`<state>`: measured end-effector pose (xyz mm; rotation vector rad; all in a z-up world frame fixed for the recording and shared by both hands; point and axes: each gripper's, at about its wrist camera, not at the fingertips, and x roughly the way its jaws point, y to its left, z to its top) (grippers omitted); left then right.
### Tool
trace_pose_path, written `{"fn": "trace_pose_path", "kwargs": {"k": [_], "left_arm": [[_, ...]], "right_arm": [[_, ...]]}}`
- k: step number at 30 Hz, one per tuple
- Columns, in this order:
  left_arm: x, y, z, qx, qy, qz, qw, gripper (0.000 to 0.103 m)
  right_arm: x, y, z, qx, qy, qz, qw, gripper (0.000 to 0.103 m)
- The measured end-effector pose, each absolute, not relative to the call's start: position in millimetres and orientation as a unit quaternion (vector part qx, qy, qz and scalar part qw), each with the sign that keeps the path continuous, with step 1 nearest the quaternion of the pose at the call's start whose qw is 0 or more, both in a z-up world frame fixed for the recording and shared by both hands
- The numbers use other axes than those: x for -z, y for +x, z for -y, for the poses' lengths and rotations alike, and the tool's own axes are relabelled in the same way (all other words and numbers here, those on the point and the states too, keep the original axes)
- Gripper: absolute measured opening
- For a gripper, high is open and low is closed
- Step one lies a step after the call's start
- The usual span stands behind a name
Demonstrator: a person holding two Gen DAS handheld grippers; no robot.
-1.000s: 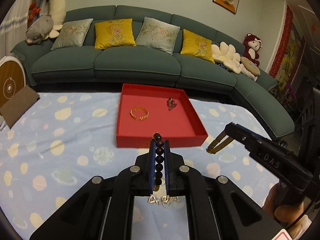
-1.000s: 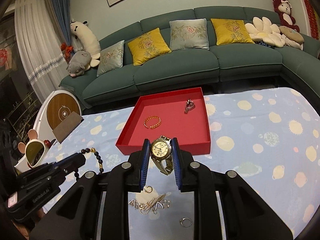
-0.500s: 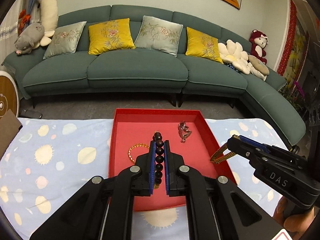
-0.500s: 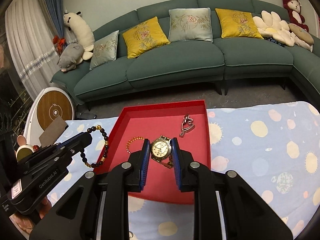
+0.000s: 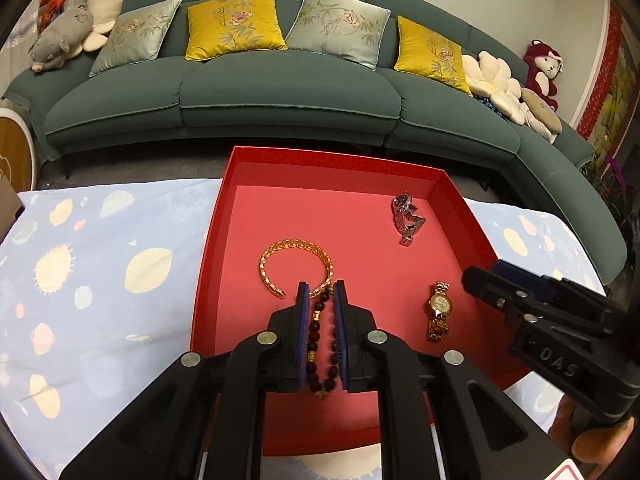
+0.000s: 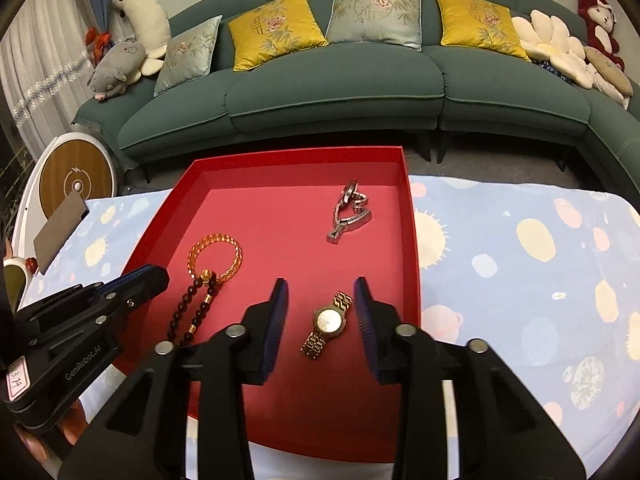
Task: Organize jewelry
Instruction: 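Open the right tool over the box while the left tool releases the bead bracelet there, then grasp the pearl necklace with the left tool while the right tool moves toward the silver rings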
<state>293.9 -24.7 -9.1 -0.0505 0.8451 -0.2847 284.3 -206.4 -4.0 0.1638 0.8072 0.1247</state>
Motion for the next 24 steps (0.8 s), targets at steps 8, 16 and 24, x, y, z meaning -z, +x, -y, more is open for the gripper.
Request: {"fn": "trace_pose_path", "kwargs": {"k": [8,16,24], "left_arm": [[-49,273,-9,0.113,-0.066,-0.355,0.926,0.036],[-102,195,-32,0.097,-0.044,-0.312,0.944,0.049],[-70,129,-54,0.07,-0.056,-0.362,0.928,0.05]], "right_arm": [[-63,247,228,-0.049,0.096,-0.317,0.942,0.047],[-105,151,243,-0.045,0.111,-0.257,0.959,0.064],[-76,80,241,-0.043,0.107,-0.286,0.951,0.064]]}}
